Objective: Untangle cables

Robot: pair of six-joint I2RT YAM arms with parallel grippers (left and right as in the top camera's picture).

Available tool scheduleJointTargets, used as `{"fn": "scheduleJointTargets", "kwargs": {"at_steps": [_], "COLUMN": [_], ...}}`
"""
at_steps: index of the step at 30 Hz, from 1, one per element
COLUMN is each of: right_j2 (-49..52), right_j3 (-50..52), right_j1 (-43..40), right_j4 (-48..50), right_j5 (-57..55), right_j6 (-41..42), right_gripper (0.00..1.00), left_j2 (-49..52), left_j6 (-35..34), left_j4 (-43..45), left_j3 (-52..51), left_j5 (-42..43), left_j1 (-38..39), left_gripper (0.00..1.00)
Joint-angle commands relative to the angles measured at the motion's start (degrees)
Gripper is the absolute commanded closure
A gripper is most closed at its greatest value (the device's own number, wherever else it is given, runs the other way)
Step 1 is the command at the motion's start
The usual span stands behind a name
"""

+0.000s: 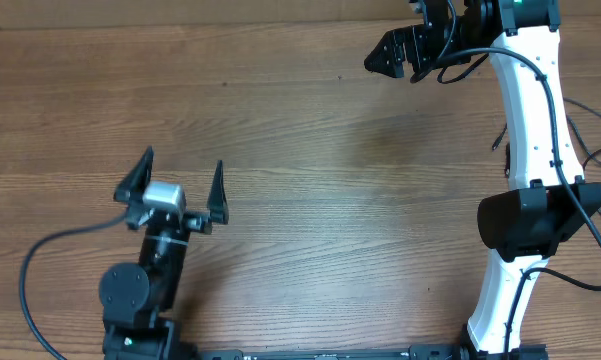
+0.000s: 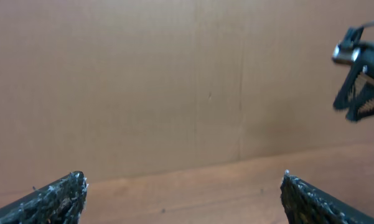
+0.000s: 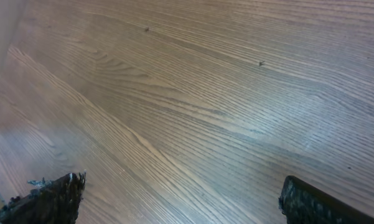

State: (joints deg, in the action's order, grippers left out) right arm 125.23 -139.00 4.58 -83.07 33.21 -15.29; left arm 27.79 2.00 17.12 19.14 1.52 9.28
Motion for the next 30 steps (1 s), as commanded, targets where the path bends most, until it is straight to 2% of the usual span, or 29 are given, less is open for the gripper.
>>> {"fn": "scheduleJointTargets", "kwargs": {"at_steps": [1, 5, 8, 14, 19, 30], "right_j2": [-0.68, -0.68, -0.68, -0.68, -0.68, -0.68], "right_j3": [0.24, 0.24, 0.24, 0.24, 0.24, 0.24], "right_j1": [-0.09, -0.09, -0.09, -0.09, -0.09, -0.09], "right_j4": [0.22, 0.22, 0.24, 0.24, 0.24, 0.22], "right_j5": [0.76, 0.74, 0.76, 0.74, 0.76, 0.76], "right_j6": [-0.66, -0.66, -0.66, -0.66, -0.66, -0.66], "right_gripper": [0.00, 0.00, 0.00, 0.00, 0.00, 0.00], "left_j2": [-6.67, -10.93, -14.64, -20.41, -26.40, -27.65], "left_j6": [1.01, -2.86, -7.02, -8.68, -8.63, -8.02], "left_j4": [1.07, 4.92, 4.61, -8.00, -21.86, -21.77], "left_j3": [-7.19, -14.36, -19.08, -18.86, -18.84, -18.84], "left_j5": [-0.17, -0.17, -0.02, -0.17, -0.15, 0.02], "left_j1": [-1.31, -3.13, -4.15, -6.08, -8.09, -10.01], "left_gripper": [0.00, 0.00, 0.00, 0.00, 0.01, 0.00]}}
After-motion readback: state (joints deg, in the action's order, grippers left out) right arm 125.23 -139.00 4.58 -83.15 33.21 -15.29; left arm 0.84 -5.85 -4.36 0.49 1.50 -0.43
